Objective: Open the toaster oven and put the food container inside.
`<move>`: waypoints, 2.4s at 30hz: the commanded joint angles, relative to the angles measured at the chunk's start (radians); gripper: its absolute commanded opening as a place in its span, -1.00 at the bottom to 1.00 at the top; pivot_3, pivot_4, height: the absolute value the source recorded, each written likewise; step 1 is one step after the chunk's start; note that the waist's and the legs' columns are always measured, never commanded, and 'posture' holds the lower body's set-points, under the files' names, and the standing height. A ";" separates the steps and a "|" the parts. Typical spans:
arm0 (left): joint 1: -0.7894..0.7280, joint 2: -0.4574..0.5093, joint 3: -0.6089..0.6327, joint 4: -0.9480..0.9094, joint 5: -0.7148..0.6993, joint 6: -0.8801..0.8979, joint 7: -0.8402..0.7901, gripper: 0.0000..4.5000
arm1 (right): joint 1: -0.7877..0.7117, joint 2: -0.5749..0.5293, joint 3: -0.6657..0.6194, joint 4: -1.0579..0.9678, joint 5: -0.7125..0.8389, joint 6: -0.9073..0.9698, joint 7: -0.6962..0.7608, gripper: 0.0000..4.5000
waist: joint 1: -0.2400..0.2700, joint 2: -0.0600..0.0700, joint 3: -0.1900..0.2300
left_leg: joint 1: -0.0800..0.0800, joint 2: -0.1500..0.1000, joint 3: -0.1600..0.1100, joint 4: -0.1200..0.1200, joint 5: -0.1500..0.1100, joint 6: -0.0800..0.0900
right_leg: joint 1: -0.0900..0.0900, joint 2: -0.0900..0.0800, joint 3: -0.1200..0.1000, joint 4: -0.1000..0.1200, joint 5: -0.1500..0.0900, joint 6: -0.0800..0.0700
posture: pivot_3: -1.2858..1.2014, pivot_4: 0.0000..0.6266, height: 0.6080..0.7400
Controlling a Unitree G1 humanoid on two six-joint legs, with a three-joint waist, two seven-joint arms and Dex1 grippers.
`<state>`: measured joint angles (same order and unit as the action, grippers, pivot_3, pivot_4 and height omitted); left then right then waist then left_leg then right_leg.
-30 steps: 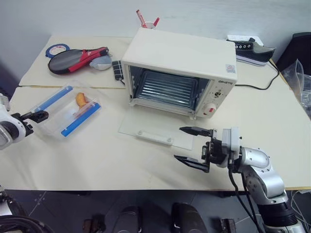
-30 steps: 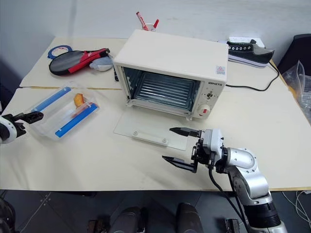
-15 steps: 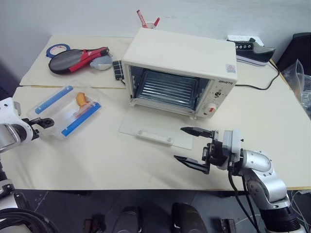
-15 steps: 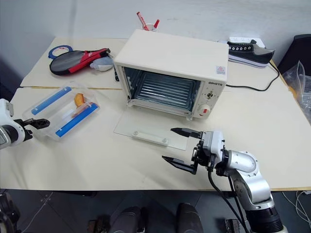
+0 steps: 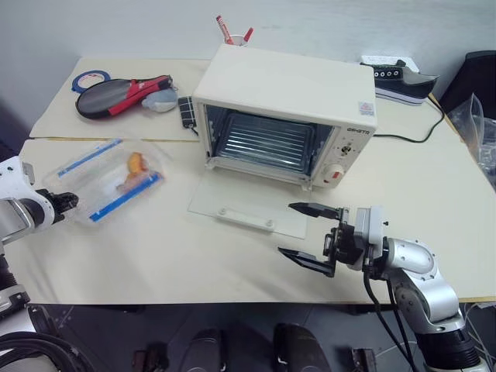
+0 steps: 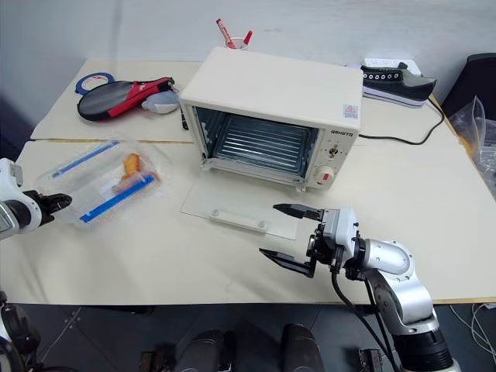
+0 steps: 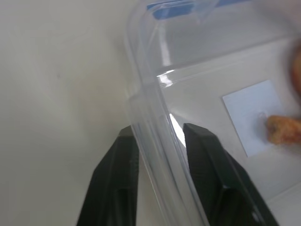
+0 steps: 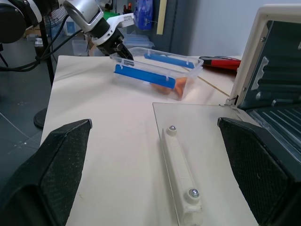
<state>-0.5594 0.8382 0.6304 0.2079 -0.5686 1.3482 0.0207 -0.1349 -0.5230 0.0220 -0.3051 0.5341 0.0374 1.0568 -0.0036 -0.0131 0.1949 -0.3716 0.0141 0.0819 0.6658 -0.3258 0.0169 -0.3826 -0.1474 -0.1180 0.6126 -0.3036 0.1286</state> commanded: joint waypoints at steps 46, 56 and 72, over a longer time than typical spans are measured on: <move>-0.513 -0.355 -0.593 -0.016 0.081 0.077 -0.342 -0.28 | 0.485 -0.011 -0.320 -0.368 -0.010 -0.002 -0.295 1.00 | 0.030 -0.010 -0.001 | -0.002 -0.001 0.012 0.004 0.001 0.001 | -0.009 0.001 0.012 0.008 0.000 0.000 | 0.03 -0.52 1.00; -0.500 -0.320 -0.495 -0.046 0.050 0.024 -0.431 0.54 | 0.520 -0.051 -0.376 -0.405 0.085 0.057 -0.313 1.00 | 0.025 -0.010 -0.001 | -0.002 -0.001 0.012 0.003 0.001 0.001 | -0.010 0.001 0.012 0.009 0.000 0.000 | 0.03 -0.52 1.00; 0.069 -0.021 -0.572 -0.115 0.106 -1.047 -1.343 -1.00 | 0.426 -0.169 -0.071 -0.407 0.009 0.284 -0.308 -0.70 | 0.038 -0.011 -0.003 | -0.005 0.001 0.011 0.010 -0.002 0.004 | -0.010 -0.001 0.010 0.008 -0.001 -0.002 | 0.03 -0.52 1.00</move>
<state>-0.4845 0.8232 0.0399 0.1312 -0.4453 0.3322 -1.3132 0.2935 -0.6982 -0.0698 -0.7154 0.5665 0.3174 0.7525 0.0346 -0.0246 0.1920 -0.3777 0.0147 0.0921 0.6779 -0.3282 0.0217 -0.3922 -0.1487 -0.1082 0.6205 -0.3042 0.1266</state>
